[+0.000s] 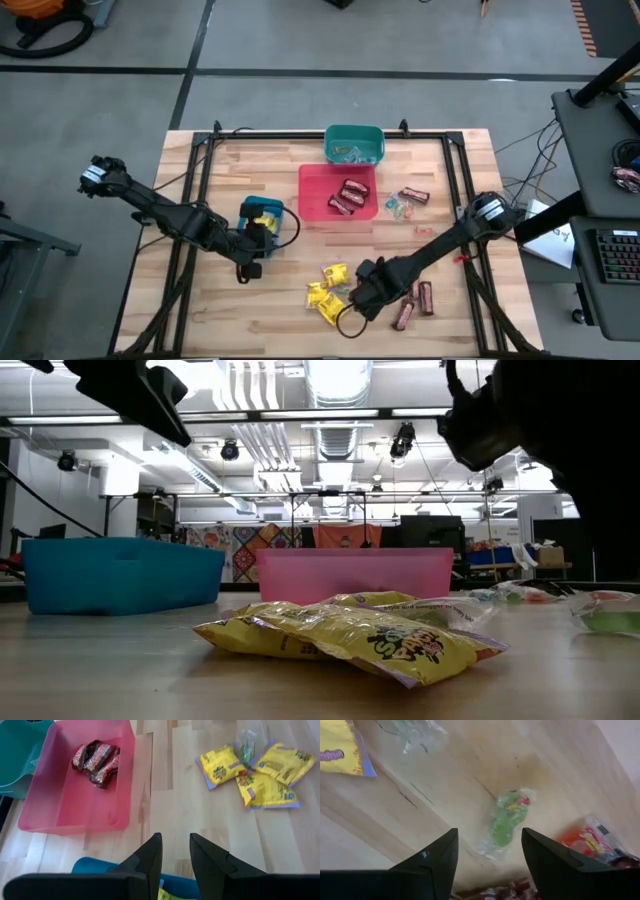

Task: Sort candy
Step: Put the green gummy into the green bin

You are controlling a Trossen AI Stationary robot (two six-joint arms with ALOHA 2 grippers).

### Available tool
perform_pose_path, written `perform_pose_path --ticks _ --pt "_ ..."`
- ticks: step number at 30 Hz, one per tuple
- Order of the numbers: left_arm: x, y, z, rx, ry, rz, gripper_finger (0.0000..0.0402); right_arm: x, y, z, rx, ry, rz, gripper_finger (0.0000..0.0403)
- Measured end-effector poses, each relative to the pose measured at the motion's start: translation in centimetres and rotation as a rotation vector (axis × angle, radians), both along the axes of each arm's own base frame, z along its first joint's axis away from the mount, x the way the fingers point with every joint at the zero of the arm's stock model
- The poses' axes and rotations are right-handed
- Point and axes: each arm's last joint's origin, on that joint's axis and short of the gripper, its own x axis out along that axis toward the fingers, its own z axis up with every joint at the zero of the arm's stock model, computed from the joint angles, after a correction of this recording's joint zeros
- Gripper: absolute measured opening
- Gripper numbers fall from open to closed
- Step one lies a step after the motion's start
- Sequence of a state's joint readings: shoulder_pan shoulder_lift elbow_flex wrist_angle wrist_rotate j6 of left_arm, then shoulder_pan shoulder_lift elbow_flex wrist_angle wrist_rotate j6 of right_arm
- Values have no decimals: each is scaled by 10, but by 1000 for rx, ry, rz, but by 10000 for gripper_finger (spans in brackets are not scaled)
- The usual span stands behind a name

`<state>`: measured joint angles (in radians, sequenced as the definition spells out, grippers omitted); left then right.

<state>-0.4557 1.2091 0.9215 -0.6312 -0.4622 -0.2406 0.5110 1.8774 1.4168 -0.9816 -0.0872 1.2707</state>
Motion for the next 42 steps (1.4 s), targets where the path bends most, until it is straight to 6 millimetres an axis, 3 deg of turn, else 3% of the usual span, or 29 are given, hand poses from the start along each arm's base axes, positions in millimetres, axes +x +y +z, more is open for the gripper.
perform_pose_path --ticks 12,22,27,33,42 --pt "-3 2 -3 21 42 -1 83 6 3 -23 -34 61 -64 148" --pt "-3 2 -3 29 44 -10 83 7 3 -24 -57 49 -82 17" --pt "-3 2 -3 31 47 -11 83 8 3 -14 -44 26 -85 12" --pt "-3 2 -3 32 49 -11 83 8 -3 12 -25 -53 -67 12" --pt "-4 1 -3 30 47 -12 83 12 -41 57 -122 -245 35 12"
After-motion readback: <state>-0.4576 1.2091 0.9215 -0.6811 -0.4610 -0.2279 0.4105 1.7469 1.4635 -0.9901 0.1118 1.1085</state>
